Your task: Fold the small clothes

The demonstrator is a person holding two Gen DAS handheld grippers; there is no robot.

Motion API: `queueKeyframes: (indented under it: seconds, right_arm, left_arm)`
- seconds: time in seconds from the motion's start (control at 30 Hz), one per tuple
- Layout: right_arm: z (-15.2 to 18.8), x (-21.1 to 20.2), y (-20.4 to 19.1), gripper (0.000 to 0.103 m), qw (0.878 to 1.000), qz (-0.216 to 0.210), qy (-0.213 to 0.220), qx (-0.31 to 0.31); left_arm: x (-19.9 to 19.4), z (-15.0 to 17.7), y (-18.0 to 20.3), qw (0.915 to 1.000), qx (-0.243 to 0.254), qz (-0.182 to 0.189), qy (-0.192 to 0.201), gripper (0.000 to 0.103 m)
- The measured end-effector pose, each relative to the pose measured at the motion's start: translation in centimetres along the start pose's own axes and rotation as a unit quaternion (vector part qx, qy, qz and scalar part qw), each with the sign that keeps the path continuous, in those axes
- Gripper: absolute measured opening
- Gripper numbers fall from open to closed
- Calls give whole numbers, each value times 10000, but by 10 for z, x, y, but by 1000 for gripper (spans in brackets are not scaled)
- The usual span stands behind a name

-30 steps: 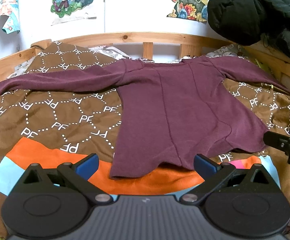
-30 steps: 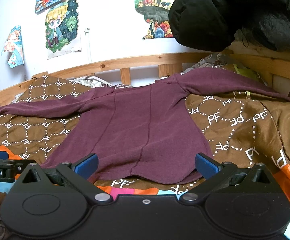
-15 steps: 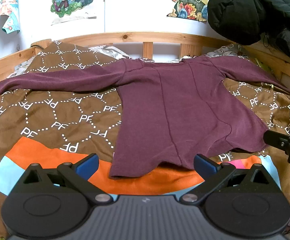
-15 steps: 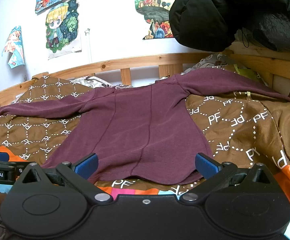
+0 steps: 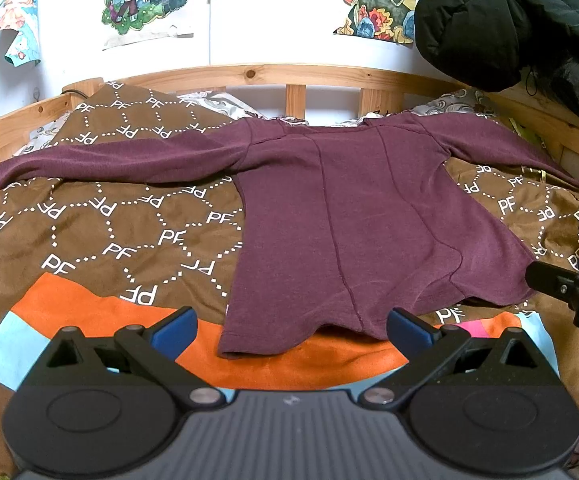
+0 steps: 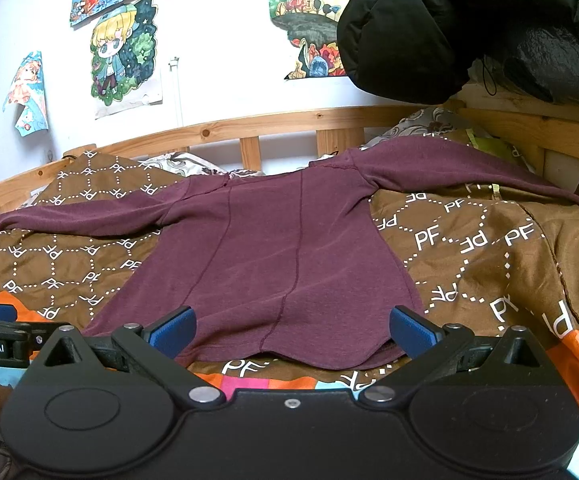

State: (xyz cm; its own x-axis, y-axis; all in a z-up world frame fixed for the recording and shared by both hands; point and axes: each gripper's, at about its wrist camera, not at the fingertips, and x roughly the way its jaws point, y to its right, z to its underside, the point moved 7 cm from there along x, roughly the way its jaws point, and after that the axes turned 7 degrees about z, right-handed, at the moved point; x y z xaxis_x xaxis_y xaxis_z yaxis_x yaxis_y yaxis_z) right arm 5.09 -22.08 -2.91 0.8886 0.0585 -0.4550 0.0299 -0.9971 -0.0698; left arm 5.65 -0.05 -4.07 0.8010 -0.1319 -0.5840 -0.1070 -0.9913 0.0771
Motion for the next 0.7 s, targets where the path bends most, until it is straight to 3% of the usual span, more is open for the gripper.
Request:
queueKeyframes:
  seconds: [0.7]
  right_arm:
    - [-1, 0, 1, 103, 10000, 5, 18, 12]
  left_arm:
    - [0, 0, 0, 10000, -3, 1, -3, 102]
